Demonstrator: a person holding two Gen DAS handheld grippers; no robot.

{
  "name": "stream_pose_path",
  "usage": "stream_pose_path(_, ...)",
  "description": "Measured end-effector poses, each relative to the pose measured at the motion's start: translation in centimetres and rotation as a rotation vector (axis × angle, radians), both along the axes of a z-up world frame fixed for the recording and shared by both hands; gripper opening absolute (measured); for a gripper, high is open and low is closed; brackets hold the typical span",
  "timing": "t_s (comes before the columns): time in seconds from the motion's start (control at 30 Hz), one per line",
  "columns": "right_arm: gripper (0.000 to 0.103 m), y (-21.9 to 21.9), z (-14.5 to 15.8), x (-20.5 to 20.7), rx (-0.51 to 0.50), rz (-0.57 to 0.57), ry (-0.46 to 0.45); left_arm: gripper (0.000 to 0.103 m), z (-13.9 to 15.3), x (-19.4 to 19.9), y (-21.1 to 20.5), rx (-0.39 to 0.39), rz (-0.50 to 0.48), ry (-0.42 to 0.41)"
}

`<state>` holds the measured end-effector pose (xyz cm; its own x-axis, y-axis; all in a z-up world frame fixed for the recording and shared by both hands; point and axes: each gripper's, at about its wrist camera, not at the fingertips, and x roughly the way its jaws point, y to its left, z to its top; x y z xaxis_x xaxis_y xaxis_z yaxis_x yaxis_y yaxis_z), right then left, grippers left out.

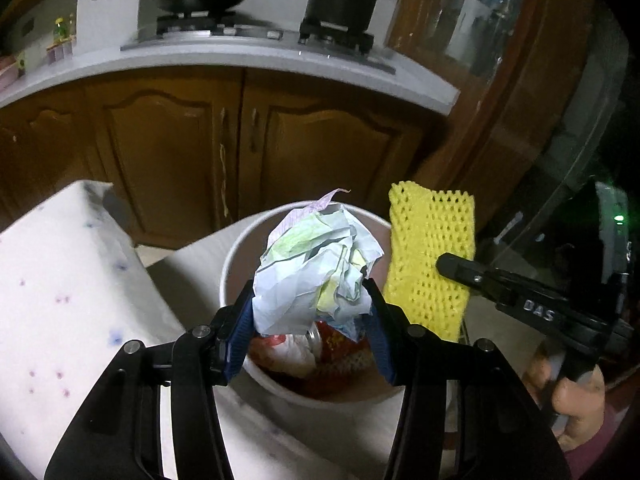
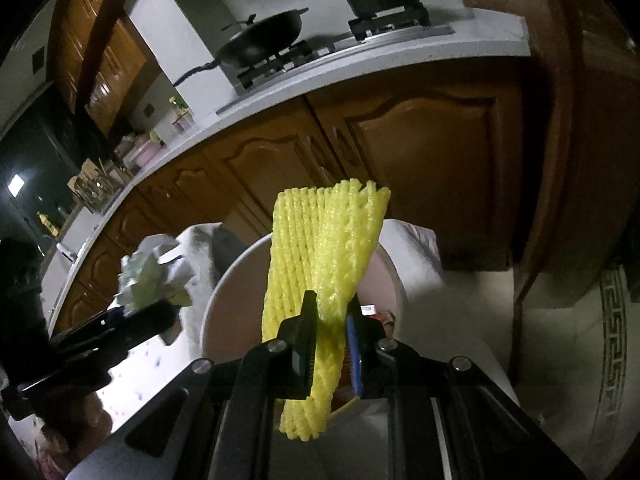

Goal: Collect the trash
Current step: 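Carry the paper wrapper and yellow net to the bin and open both tools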

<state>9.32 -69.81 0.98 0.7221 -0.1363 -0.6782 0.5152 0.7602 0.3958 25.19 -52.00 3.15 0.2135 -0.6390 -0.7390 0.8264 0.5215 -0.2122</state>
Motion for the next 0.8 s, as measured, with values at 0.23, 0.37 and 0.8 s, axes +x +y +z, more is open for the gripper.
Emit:
stream_pose_path(0.23,0.016,-0.8,-1.2,0.8,-0.001,0.015,0.03,0.055,-2.7,0.2,-2.0,0.05,-0.026,0.021)
stream_pose_path(0.37,0.017,-1.3,-1.5,1.3,0.006,0.014,0.03,0.064,-3.2,0.0,-2.1,0.058,-0.042,0.022)
stream_pose_path(0.8,0.05,-2.2,-1.3,-0.6,0.072,-0.031,-0.05,0.077,-2.7,0.3,0.5,0.029,-0.009,0.041)
